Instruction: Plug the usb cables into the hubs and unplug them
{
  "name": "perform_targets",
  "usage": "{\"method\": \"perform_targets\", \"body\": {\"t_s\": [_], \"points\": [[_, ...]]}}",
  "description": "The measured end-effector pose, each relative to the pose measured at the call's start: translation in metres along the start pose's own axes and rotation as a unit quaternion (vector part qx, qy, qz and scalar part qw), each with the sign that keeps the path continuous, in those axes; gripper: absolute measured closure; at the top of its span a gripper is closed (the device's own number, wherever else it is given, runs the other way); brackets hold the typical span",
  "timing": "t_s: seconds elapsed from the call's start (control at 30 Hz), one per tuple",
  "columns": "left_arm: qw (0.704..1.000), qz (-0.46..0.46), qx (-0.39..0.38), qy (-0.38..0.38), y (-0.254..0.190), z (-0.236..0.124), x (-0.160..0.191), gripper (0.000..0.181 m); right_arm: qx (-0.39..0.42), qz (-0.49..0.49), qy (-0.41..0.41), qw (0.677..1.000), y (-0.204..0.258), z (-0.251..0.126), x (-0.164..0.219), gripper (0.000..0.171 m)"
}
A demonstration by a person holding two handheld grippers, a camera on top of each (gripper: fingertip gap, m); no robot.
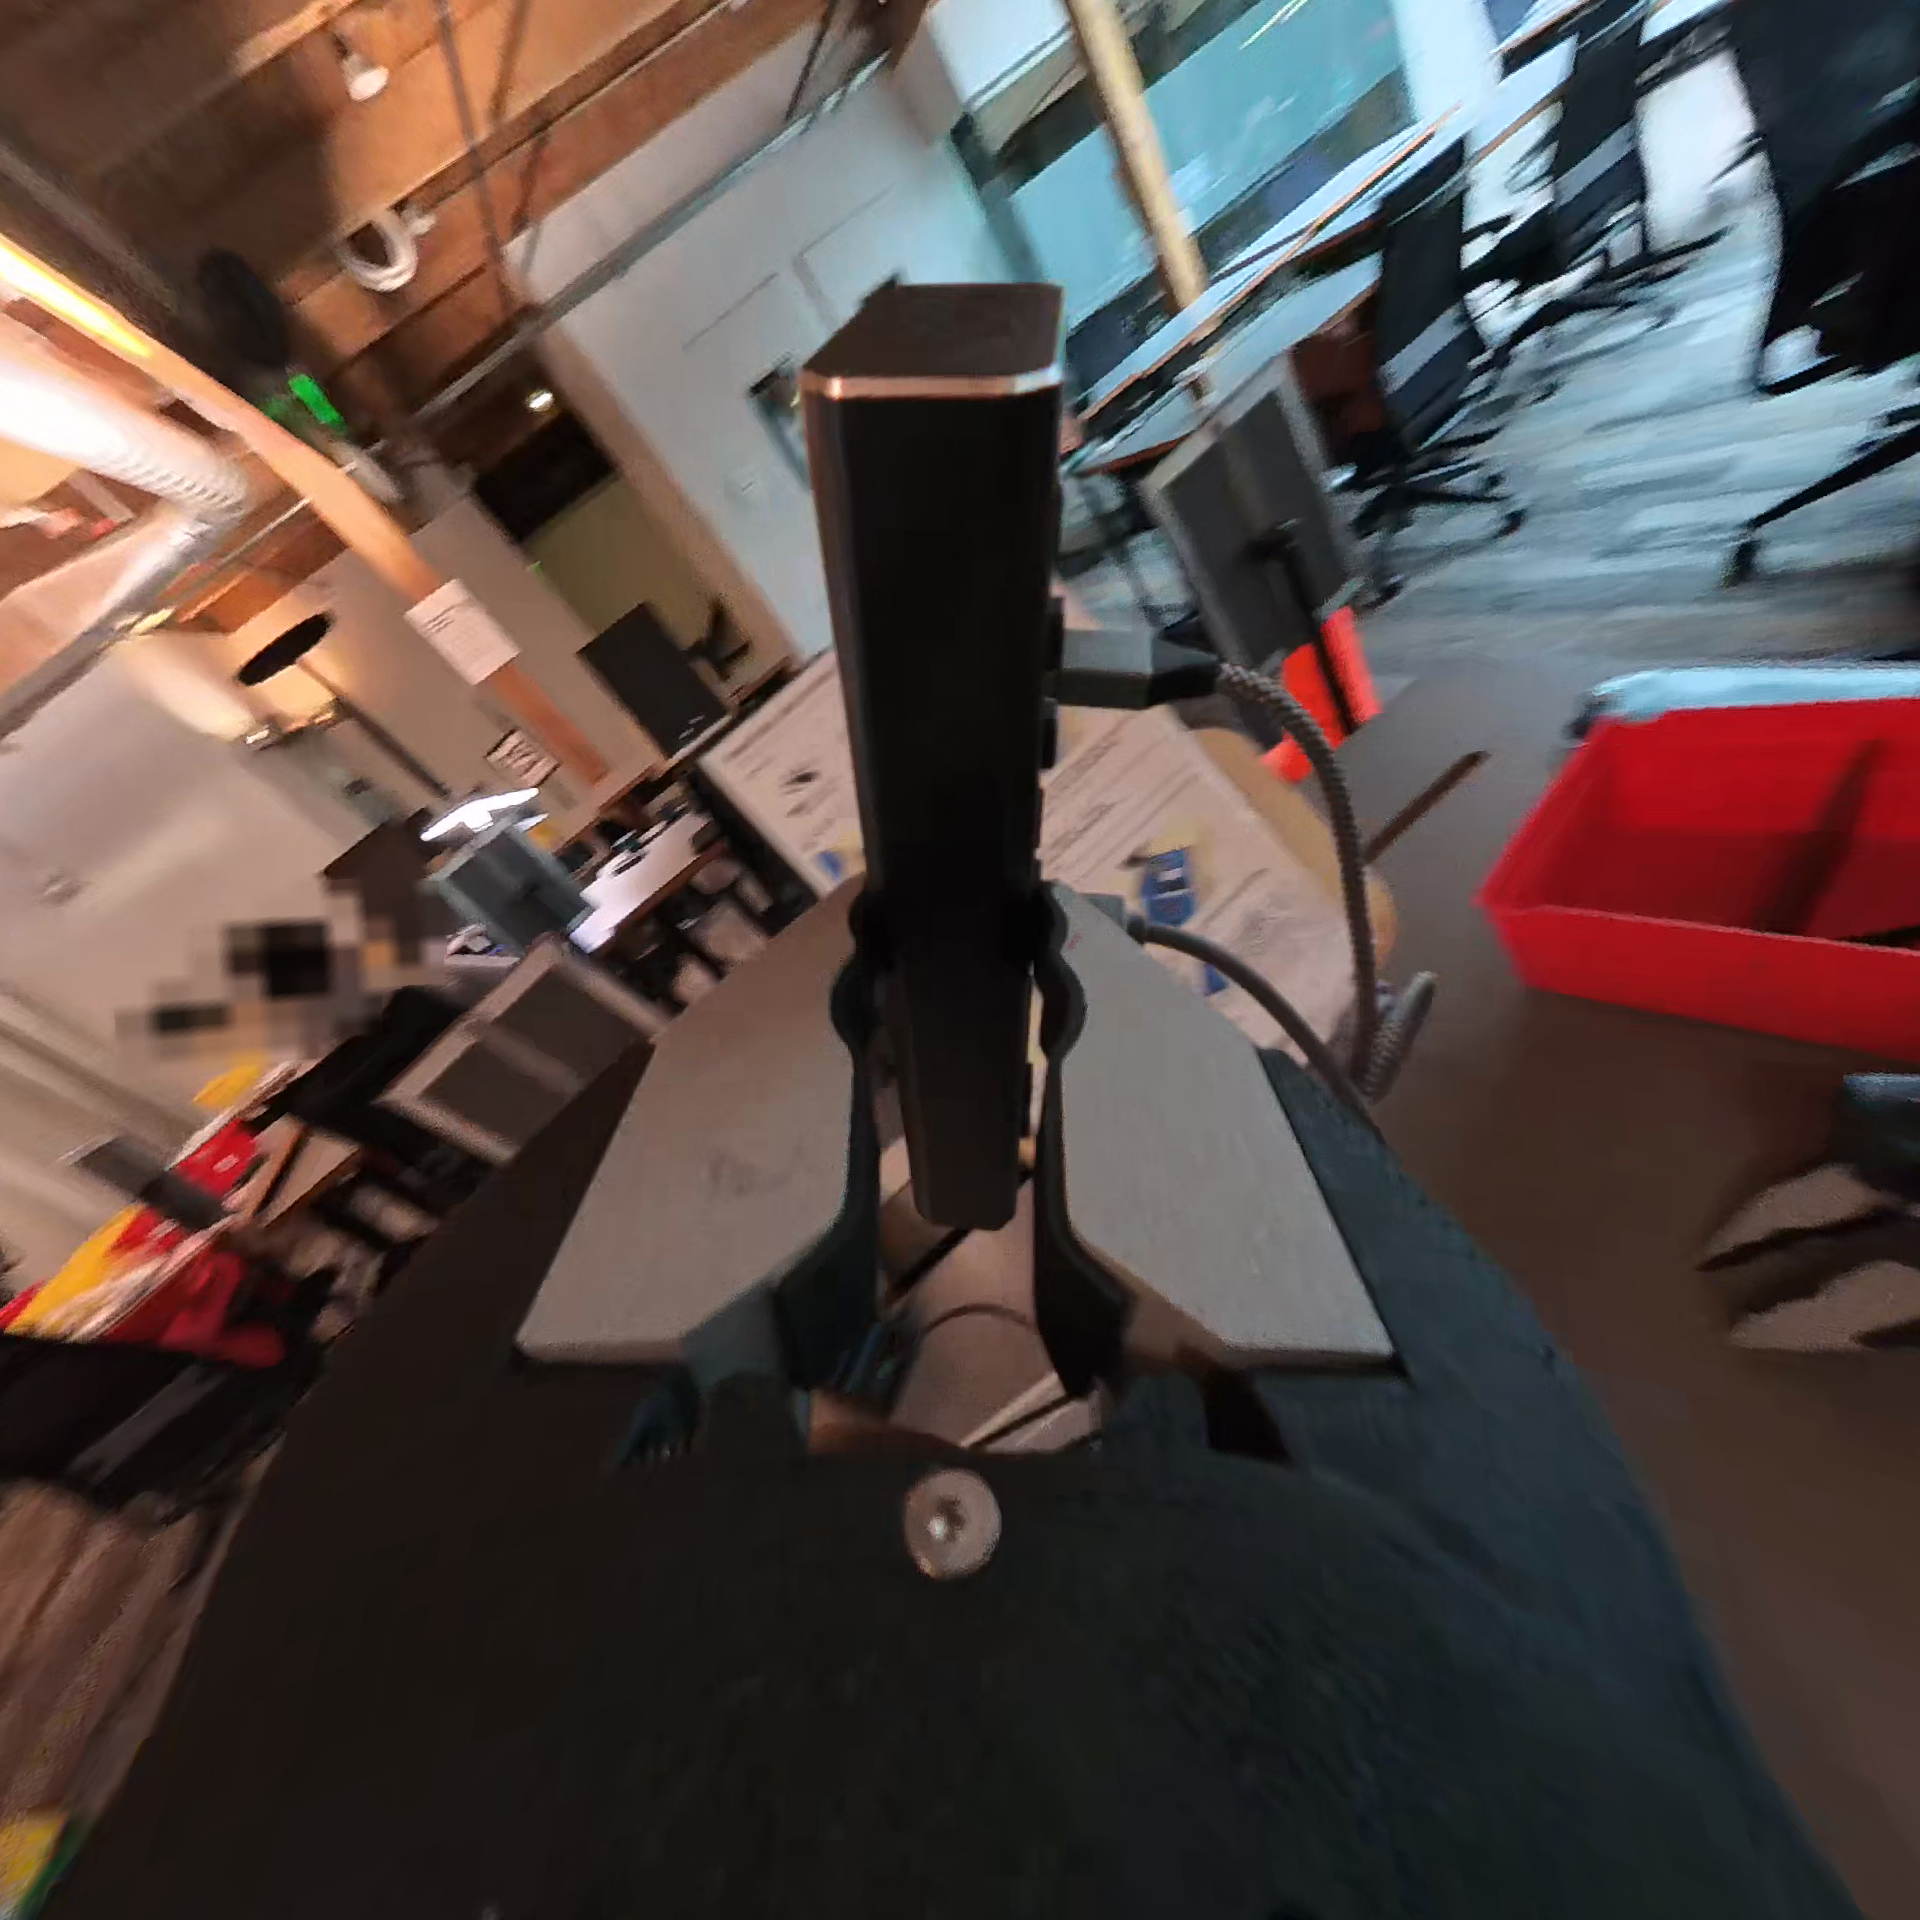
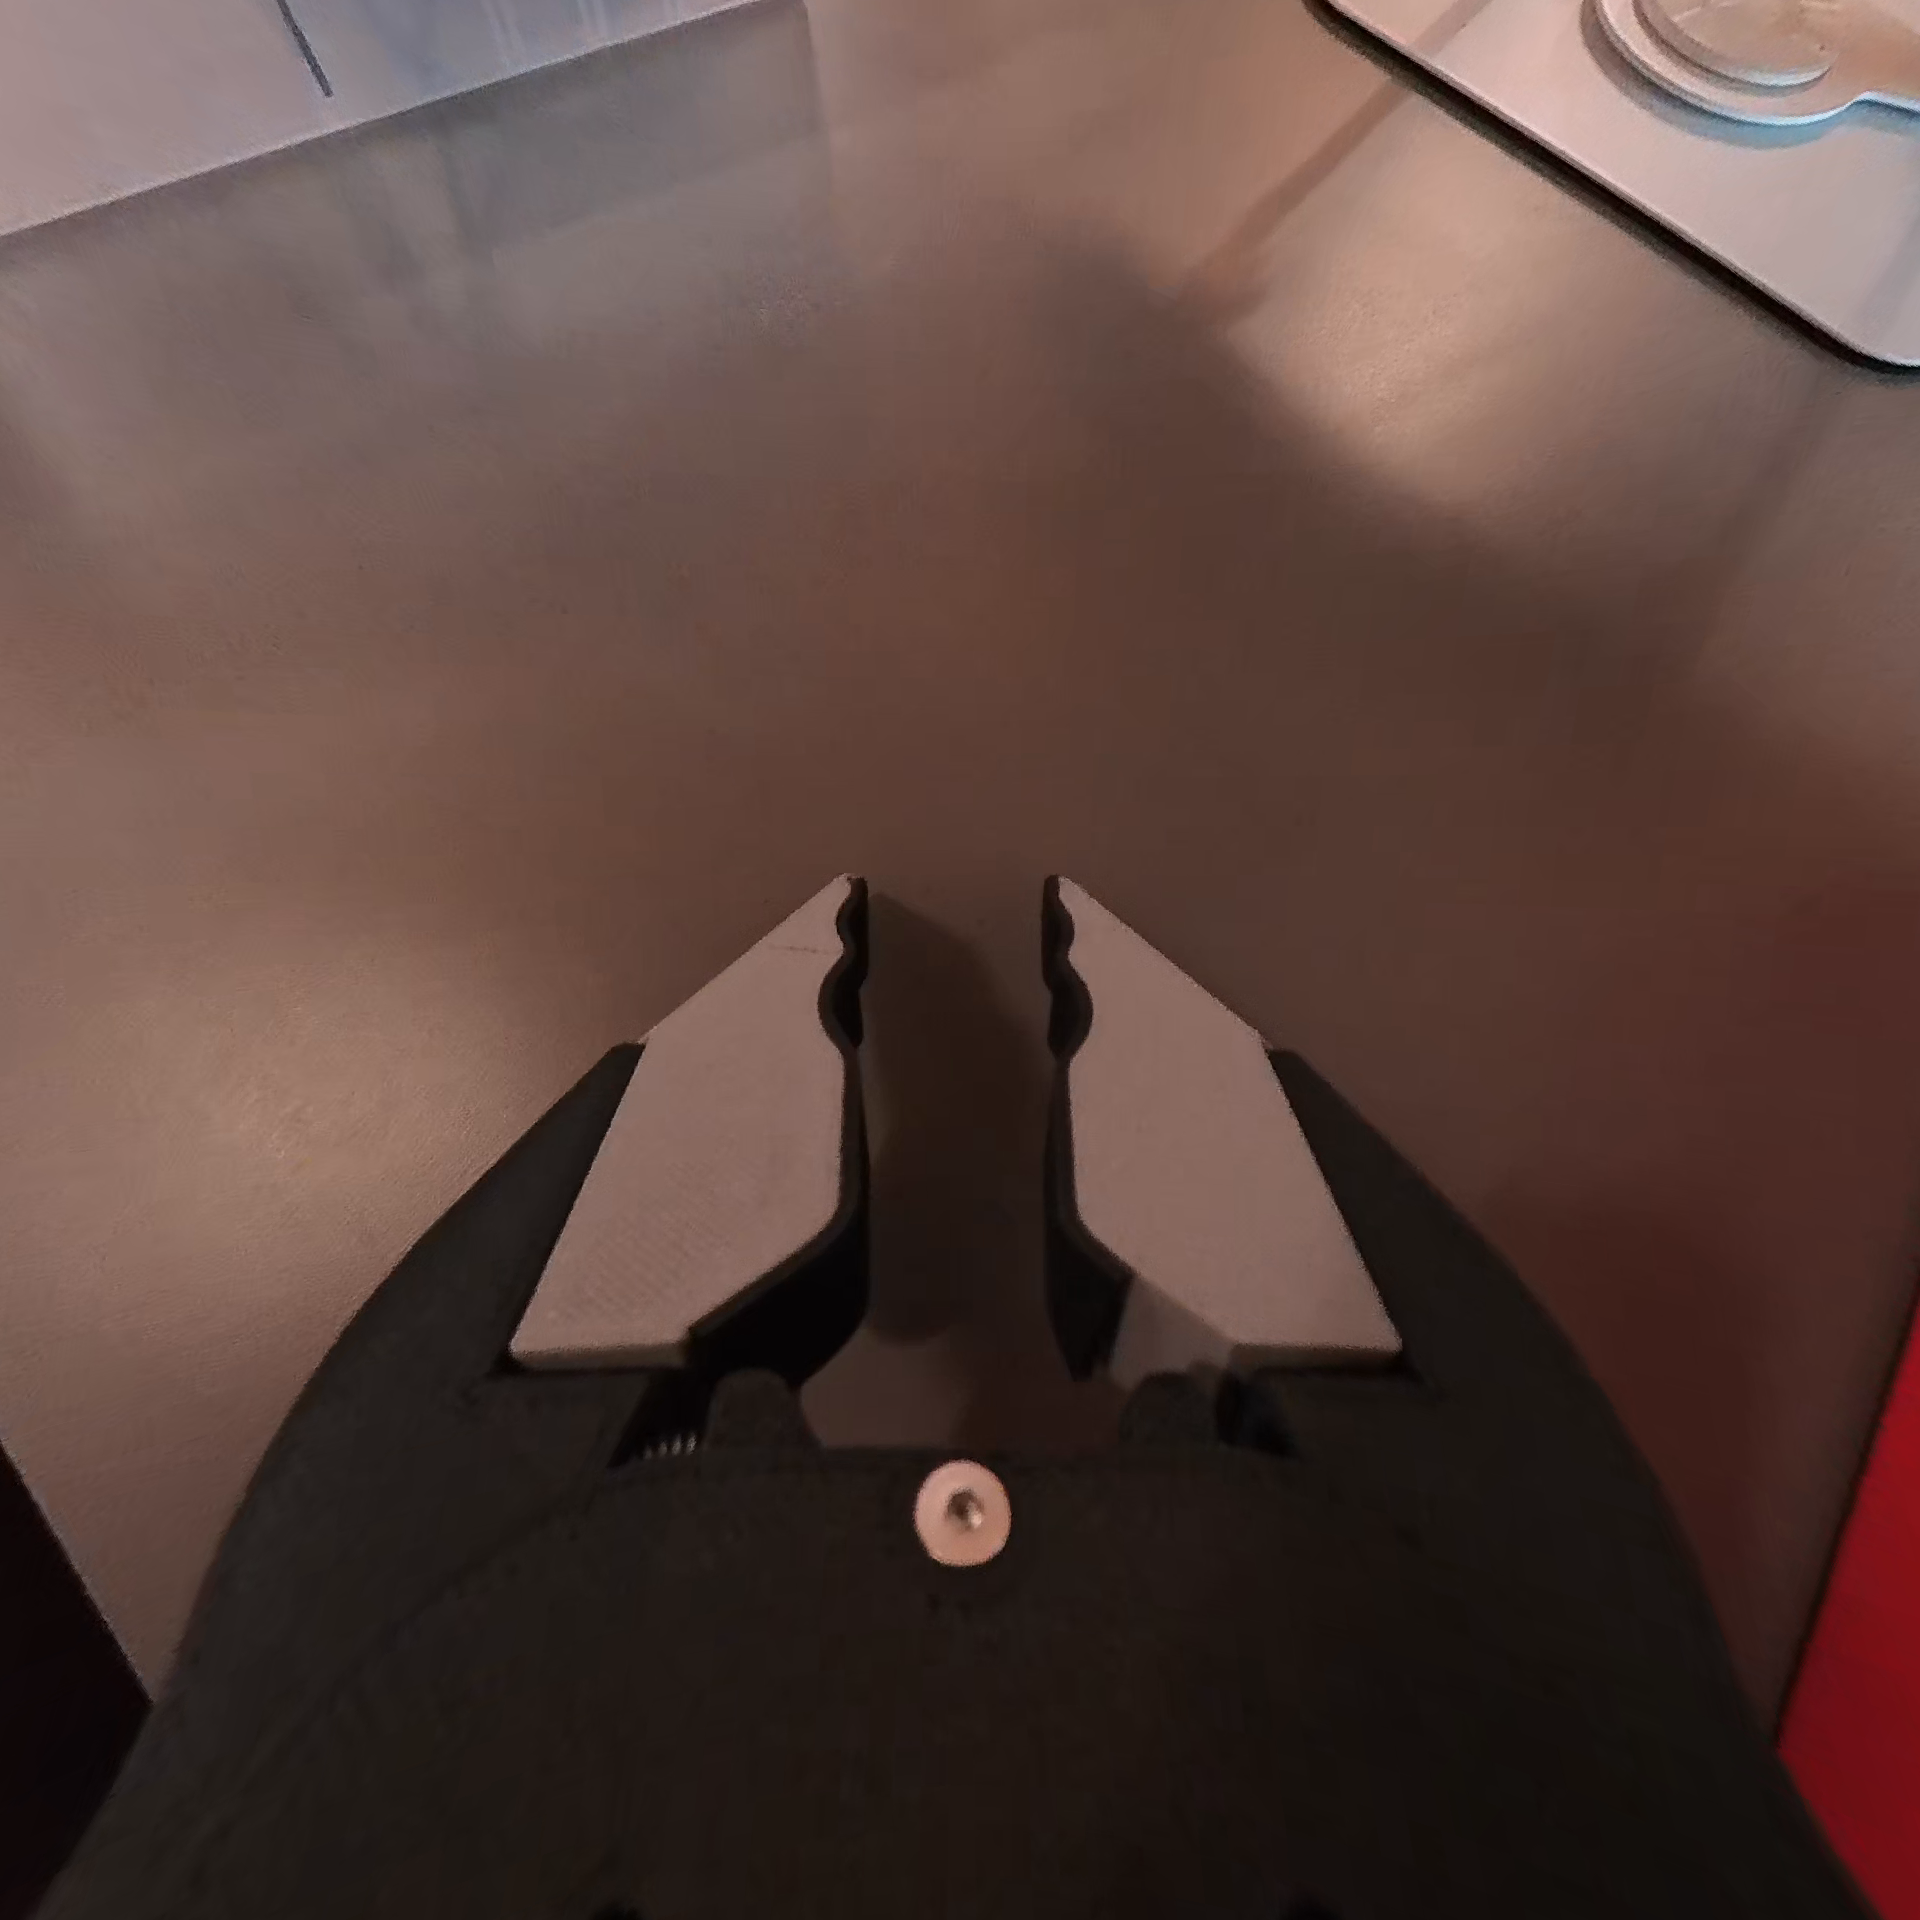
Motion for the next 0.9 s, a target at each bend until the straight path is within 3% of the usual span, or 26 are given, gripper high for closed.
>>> {"method": "perform_targets", "body": {"t_s": [0.13,0.3,0.43,0.67,0.73,0.8,0.9], "points": [[0.996,-0.017,0.080,-0.022,-0.089,0.000,0.029,0.154,-0.008,-0.006,-0.010,1.000,0.003,-0.002,-0.001,0.141],[0.997,-0.016,0.081,-0.005,-0.195,0.015,0.110,0.154,-0.021,-0.005,-0.067,0.998,0.003,-0.014,-0.007,0.143],[0.994,-0.062,0.091,0.016,-0.254,0.032,0.177,0.154,0.038,0.018,-0.120,0.992,-0.014,-0.035,-0.011,0.143],[0.984,-0.107,0.137,0.049,-0.303,0.066,0.263,0.155,0.147,0.057,-0.153,0.976,-0.040,-0.054,-0.009,0.135],[0.977,-0.117,0.166,0.065,-0.306,0.067,0.268,0.155,0.153,0.062,-0.169,0.972,-0.041,-0.059,-0.011,0.135],[0.972,-0.126,0.193,0.034,-0.307,0.061,0.266,0.155,0.147,0.061,-0.188,0.969,-0.040,-0.063,-0.013,0.129],[0.981,-0.100,0.164,0.033,-0.303,0.057,0.273,0.155,0.135,0.060,-0.204,0.968,-0.037,-0.067,-0.013,0.129]]}}
Point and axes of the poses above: each gripper's, where its closed fingertips meet, z out along the fingers, x out of its underside, y = z × x across the jaws, the point moved 5 cm from there along -z, back along the fingers, and after that the axes turned 15 degrees about -x, right-handed, at the moved point
